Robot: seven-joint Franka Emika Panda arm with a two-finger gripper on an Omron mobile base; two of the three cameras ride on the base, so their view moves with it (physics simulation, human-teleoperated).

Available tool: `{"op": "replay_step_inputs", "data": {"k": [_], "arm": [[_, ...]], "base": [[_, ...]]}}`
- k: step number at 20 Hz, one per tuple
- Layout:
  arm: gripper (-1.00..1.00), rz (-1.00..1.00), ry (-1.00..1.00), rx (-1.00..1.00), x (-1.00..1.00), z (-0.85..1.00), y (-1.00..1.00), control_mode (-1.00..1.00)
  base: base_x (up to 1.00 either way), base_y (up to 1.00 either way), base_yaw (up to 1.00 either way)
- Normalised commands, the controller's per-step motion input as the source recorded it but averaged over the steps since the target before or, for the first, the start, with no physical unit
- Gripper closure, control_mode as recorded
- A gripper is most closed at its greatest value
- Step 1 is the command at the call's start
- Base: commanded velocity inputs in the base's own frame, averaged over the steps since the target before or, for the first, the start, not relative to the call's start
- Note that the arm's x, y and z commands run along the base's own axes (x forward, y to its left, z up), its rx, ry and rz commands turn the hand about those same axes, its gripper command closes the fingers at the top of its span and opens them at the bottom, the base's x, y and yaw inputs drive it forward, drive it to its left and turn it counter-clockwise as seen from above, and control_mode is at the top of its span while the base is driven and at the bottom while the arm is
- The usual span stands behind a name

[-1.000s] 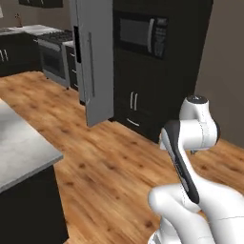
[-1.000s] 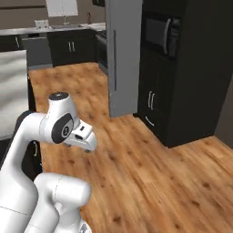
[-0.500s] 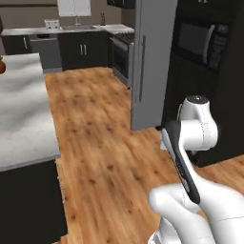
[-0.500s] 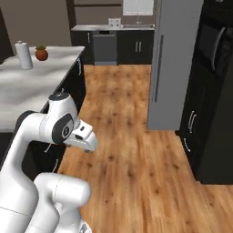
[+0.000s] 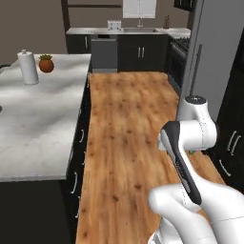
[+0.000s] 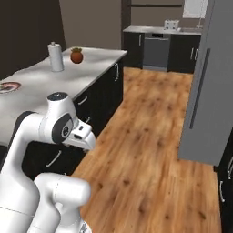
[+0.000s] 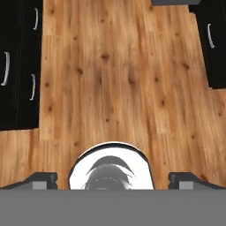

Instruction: Retrieve the butter from the fridge and place it on a plate on the dining table. Then retrieve the butter knife by the fridge and place it near the plate.

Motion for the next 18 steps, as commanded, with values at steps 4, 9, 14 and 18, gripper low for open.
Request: {"op": "replay_step_inputs", "data": {"k": [4,9,14,18], "arm": [[-1.0,0.0,0.0,0.0,0.0,0.0,0.0,1.0],[-1.0,0.0,0.0,0.0,0.0,0.0,0.0,1.0],[-1.0,0.0,0.0,0.0,0.0,0.0,0.0,1.0],[-1.0,0.0,0.0,0.0,0.0,0.0,0.0,1.0]], "base": [[0.92,-0.35,-0.2],[0.85,0.11,-0.3],[0.86,0.27,-0.15],[1.0,0.18,-0.09]]}}
